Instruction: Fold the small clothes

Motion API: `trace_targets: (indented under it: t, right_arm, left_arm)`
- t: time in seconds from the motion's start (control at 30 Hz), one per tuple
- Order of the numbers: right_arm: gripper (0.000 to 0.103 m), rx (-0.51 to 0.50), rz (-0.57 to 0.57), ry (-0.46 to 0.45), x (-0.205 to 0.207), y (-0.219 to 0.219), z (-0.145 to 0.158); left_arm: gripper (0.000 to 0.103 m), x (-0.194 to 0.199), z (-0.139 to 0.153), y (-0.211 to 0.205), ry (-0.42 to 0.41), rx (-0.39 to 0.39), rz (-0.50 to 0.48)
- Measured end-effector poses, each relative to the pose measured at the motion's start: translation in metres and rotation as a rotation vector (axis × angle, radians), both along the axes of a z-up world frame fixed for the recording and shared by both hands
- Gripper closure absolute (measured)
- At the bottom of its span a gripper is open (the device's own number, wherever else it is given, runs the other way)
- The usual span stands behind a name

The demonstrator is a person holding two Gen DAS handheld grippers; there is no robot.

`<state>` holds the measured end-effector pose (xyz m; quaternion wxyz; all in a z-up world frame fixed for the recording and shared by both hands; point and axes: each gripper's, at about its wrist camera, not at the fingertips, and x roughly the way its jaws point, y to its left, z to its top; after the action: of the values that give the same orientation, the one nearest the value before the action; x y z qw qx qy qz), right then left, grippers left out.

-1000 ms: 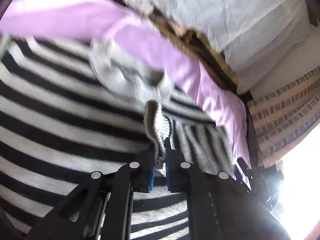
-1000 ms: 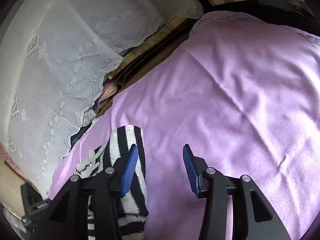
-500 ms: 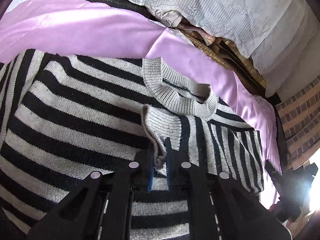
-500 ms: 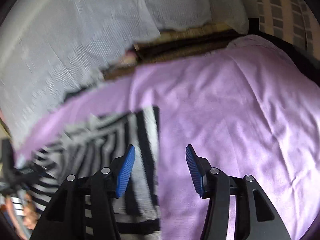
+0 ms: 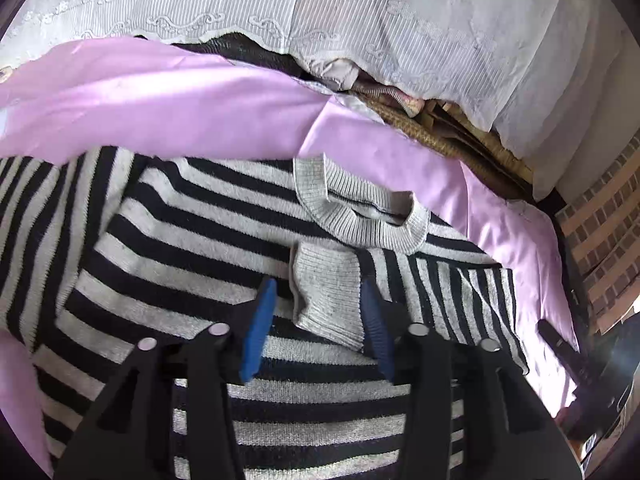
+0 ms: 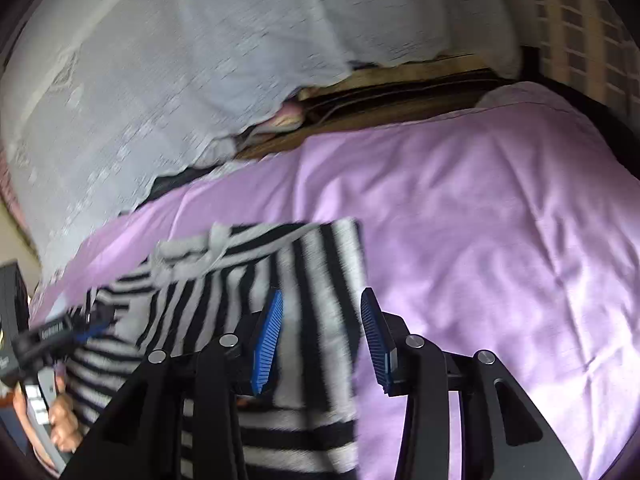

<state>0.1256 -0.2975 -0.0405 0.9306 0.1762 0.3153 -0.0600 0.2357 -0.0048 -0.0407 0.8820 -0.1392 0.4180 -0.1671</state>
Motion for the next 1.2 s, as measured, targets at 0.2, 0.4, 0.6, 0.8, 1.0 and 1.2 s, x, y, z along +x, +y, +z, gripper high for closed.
trace_targets:
  t: [0.2, 0.4, 0.6, 0.8, 1.0, 1.2]
  right_arm:
    - [0.058, -0.005, 0.038, 0.12, 0.018, 0.005, -0.028]
    - [0.027, -0.005, 0.085, 0.081, 0.012, 0.012, -0.026]
    - [0.014, 0.2, 0.009, 0.038, -0.002, -0.02, -0.037]
    - [0.014, 0.261, -0.043, -0.023, -0.013, -0.032, -0.038]
    - [0.016, 0.221, -0.122, -0.132, -0.041, -0.031, -0.012]
    - [0.021, 0.241, 0.079, -0.079, -0.016, 0.039, 0.005]
  left_arm:
    - [0.055, 0.016, -0.029, -0.01, 0.093, 0.109, -0.004]
    - [0.055, 0.007, -0.021, 0.003, 0.092, 0.074, 0.0]
    - [0.043, -0.009, 0.001, 0.084, 0.047, 0.067, 0.139]
    - [0.042, -0.016, -0.013, 0.194, 0.108, -0.067, 0.296]
    - [0.043, -0.02, -0.01, 0.254, 0.132, -0.319, 0.361]
    - [0.04, -0.024, 0.002, 0.291, 0.137, -0.278, 0.469]
